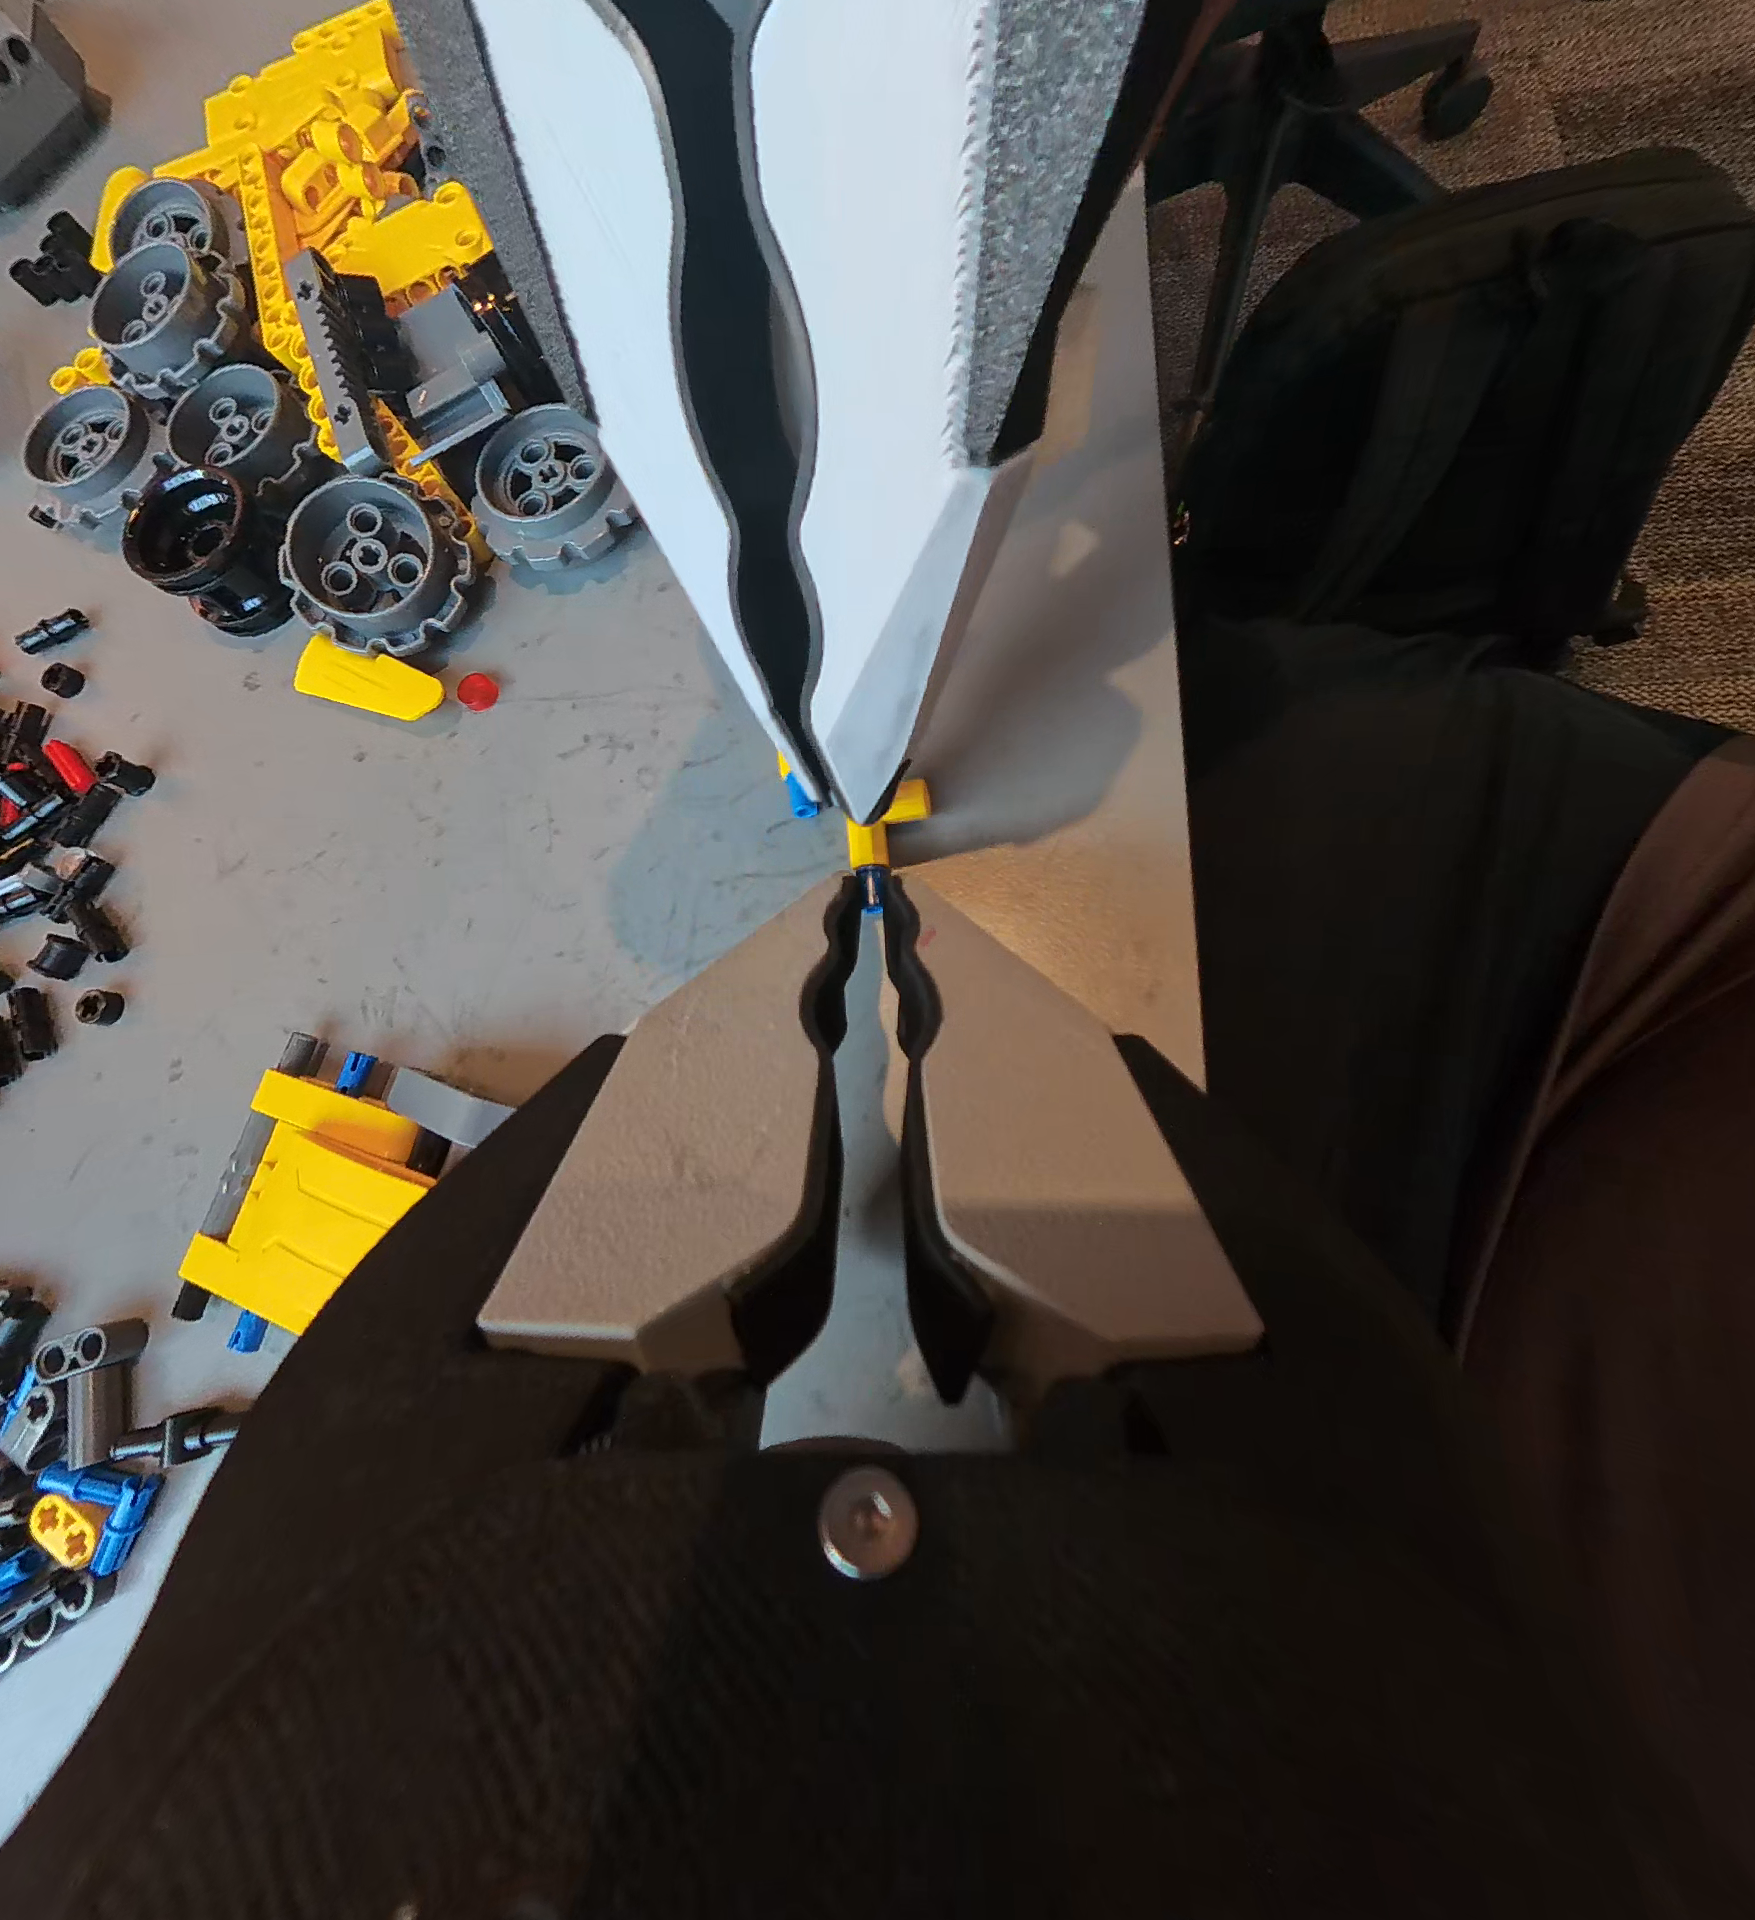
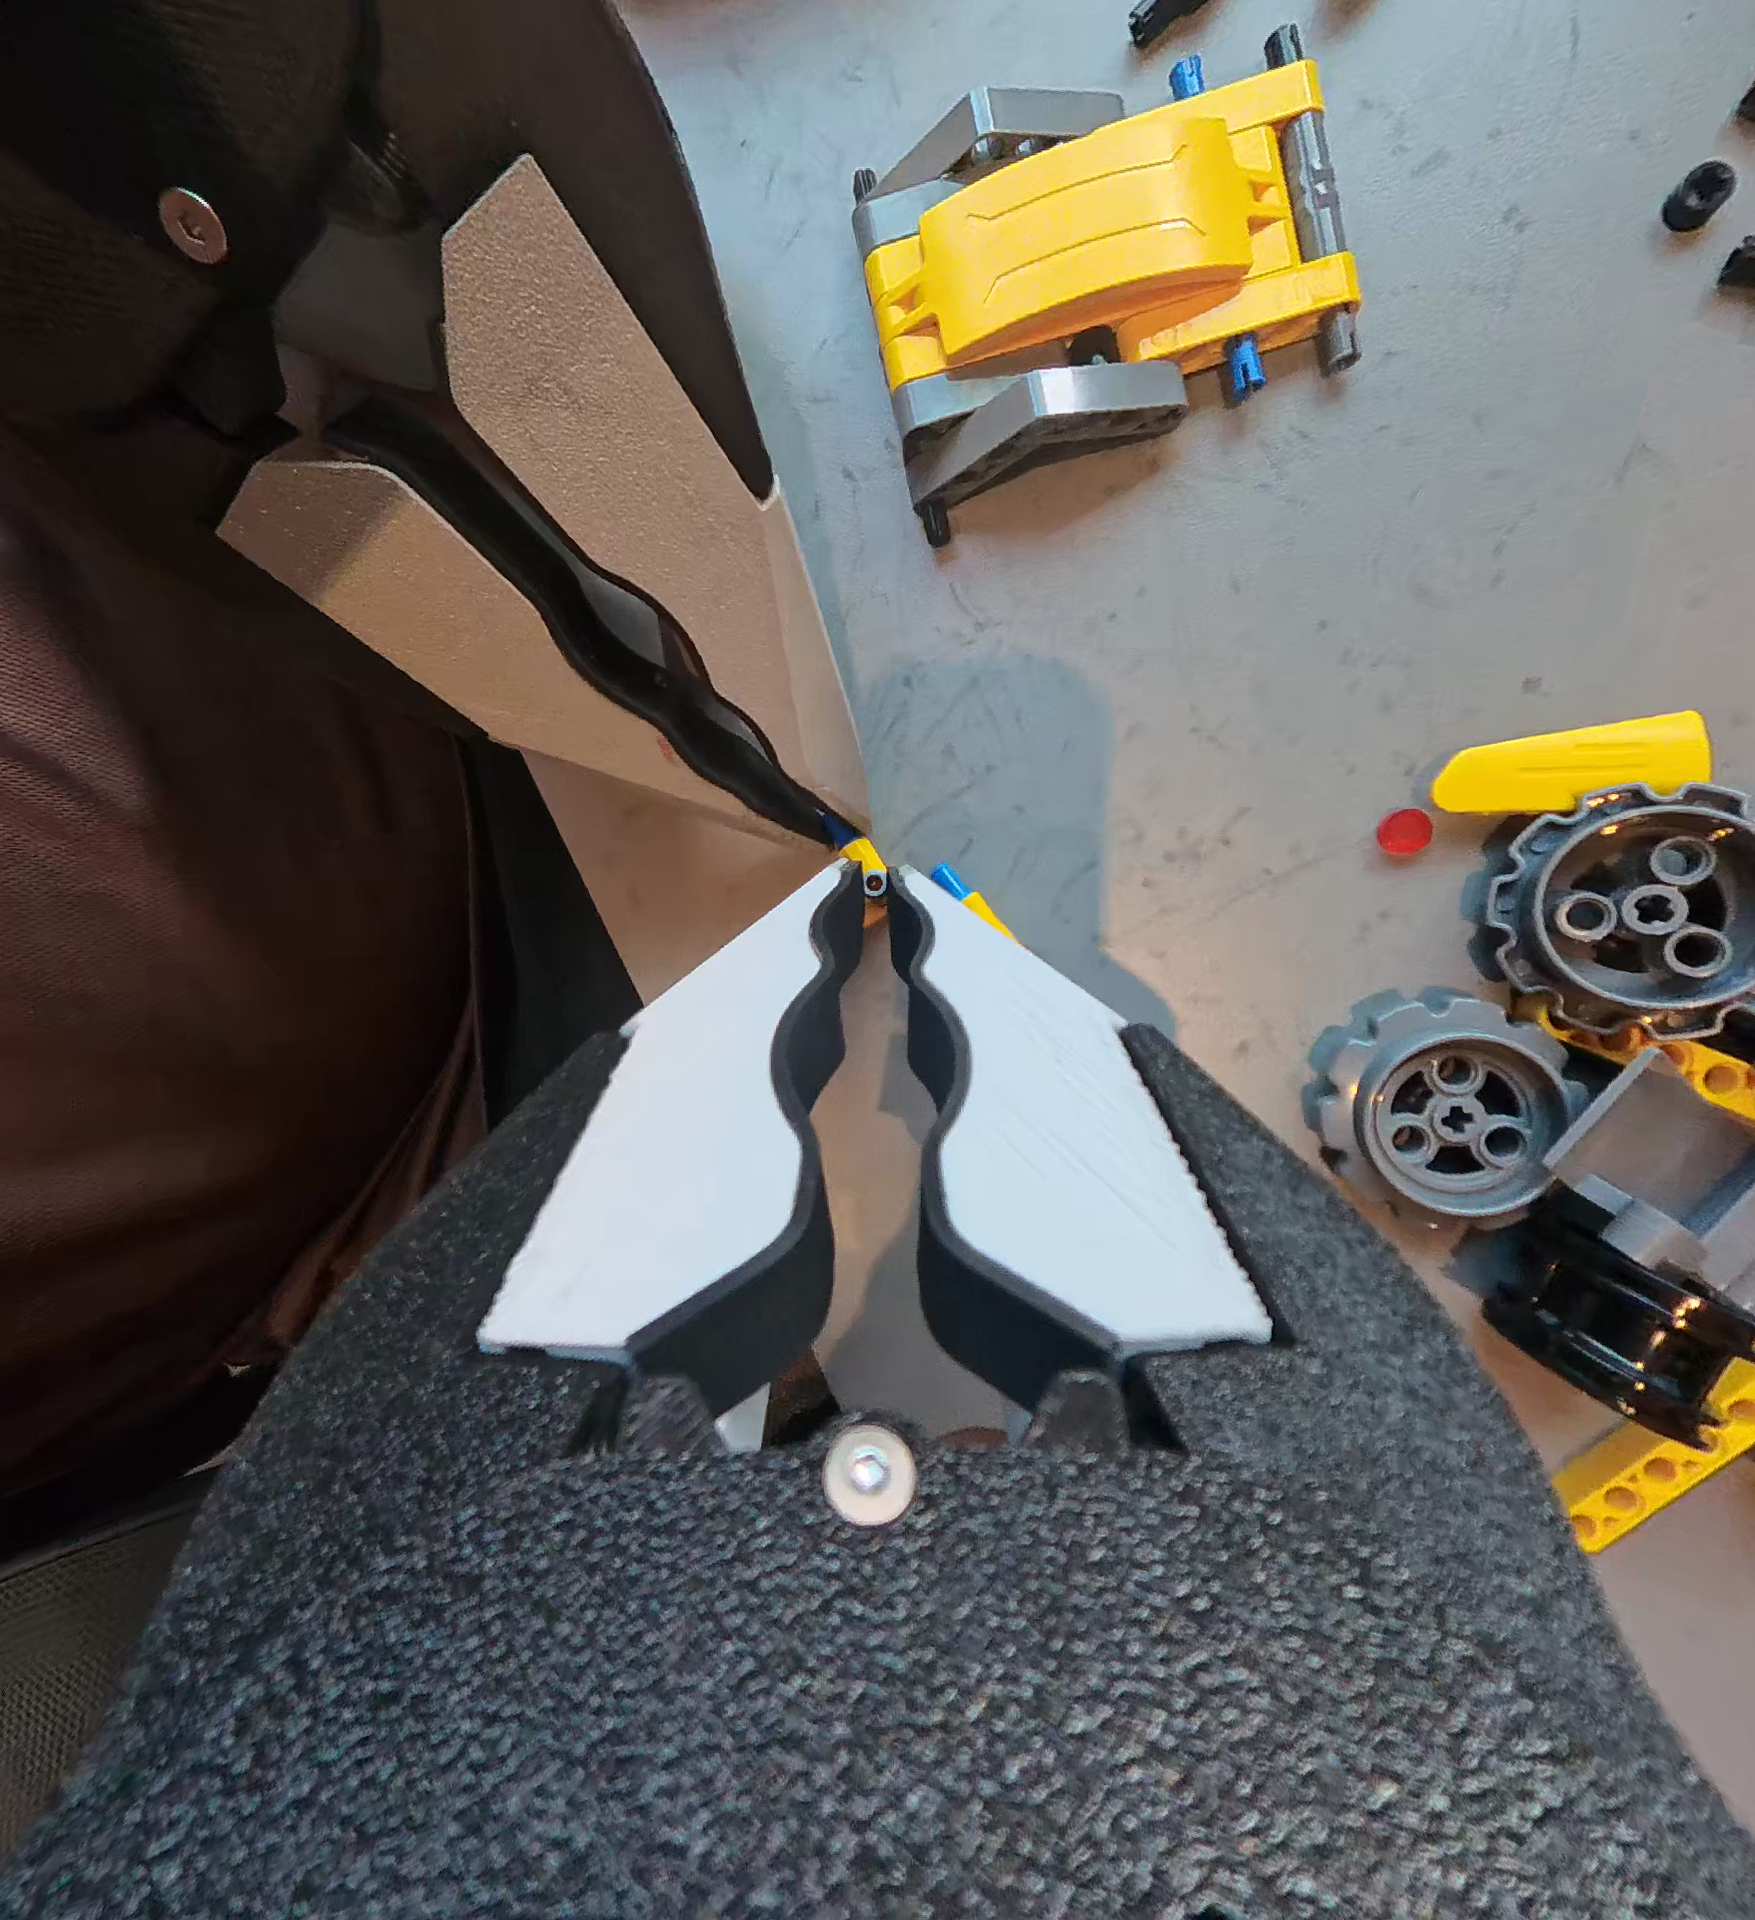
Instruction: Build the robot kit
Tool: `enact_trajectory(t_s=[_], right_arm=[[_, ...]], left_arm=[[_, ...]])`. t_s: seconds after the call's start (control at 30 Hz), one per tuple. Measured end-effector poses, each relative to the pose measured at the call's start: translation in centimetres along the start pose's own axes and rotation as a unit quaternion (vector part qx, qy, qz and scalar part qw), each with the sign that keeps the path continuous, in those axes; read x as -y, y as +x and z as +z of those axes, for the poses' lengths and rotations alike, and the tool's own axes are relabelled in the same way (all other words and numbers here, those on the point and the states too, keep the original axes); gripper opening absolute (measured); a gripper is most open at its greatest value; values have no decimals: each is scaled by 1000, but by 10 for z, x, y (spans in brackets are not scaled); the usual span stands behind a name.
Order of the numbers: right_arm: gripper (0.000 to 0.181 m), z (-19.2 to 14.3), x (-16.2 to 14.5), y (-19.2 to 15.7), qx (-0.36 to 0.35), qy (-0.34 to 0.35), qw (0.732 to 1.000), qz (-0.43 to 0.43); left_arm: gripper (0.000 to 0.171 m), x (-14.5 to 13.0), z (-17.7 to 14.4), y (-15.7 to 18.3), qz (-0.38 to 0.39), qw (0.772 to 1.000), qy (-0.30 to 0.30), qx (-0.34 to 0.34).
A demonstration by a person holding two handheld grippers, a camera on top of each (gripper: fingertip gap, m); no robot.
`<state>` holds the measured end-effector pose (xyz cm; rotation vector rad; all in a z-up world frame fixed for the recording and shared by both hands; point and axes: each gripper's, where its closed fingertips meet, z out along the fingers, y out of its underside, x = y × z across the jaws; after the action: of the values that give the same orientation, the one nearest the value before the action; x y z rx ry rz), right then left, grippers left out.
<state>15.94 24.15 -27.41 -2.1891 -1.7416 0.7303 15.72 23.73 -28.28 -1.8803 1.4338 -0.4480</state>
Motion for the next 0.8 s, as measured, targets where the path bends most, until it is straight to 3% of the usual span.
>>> enact_trajectory(t_s=[0.53,0.8], right_arm=[[4,2,-3,3,-26,-7,999,-29],[0,-13,11,3,-23,73,997,8]], left_arm=[[1,1,1,-3,6,1000,0,15],[1,1,1,-3,3,1000,0,12]])
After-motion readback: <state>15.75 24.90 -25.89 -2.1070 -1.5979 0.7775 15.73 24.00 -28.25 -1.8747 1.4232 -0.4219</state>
